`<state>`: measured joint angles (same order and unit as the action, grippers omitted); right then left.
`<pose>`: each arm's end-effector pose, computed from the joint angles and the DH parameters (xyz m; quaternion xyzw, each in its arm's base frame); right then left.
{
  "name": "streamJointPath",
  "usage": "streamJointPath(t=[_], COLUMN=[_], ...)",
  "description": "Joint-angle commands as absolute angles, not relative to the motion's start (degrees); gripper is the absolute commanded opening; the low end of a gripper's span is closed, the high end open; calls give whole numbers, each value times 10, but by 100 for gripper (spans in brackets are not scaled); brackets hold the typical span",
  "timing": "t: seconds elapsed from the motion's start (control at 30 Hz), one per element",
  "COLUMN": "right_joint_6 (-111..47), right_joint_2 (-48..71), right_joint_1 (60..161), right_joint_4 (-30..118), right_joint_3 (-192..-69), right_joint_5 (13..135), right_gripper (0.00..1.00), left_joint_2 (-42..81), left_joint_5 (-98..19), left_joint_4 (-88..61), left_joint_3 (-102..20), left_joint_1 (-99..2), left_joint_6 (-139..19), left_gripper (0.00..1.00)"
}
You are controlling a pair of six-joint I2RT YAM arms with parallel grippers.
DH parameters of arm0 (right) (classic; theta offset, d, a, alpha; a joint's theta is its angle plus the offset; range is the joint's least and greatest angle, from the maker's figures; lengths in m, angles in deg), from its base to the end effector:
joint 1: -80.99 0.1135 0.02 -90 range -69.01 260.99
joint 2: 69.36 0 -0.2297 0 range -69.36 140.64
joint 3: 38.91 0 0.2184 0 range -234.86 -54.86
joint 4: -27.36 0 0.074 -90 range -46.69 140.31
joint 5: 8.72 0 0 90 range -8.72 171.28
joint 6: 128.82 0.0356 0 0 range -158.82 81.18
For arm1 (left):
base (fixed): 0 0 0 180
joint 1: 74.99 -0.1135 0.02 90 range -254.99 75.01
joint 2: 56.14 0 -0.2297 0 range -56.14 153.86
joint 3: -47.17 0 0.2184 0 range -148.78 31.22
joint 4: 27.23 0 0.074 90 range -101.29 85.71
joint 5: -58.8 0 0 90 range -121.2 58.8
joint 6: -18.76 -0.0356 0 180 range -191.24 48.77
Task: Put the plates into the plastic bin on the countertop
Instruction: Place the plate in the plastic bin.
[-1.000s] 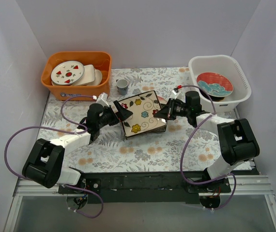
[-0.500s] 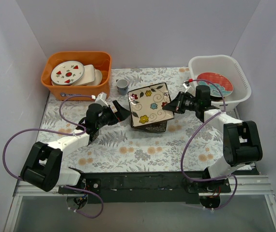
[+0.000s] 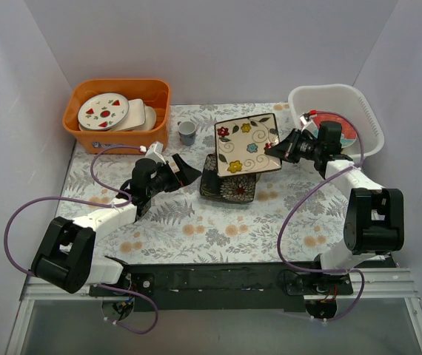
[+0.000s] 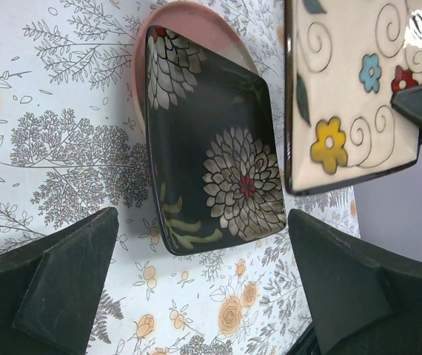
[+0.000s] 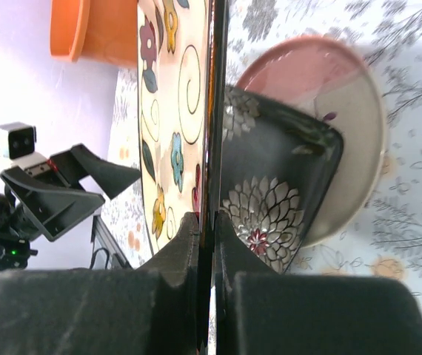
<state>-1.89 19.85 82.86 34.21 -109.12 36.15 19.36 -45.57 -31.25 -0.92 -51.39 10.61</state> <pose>0.3115 0.0354 0.2289 0.0414 0.8075 0.4696 0.3545 0.2310 -0.1106 0.1923 -0.3436 0.7578 -0.4968 0.2468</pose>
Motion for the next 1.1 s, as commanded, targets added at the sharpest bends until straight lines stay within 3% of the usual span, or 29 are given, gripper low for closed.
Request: streamJointPath(t=[0.0, 0.47, 1.07], right_joint_6=[-11, -43, 23], right_joint_2=[165, 165, 173], right_joint_1=[799, 754, 673], right_joint_4=[282, 335, 286], right_joint_3=[-1166, -1231, -1259], right_joint_5=[308, 378, 468], right_gripper=[1, 1, 1], left_joint_2=[169, 174, 171], left_joint_5=[-451, -460, -459], left_joint_4=[-314, -324, -320], left_joint_3=[-12, -11, -5], left_joint_1=[-514, -514, -514], left_joint_6=[95, 99, 99], left_gripper=[98, 98, 98])
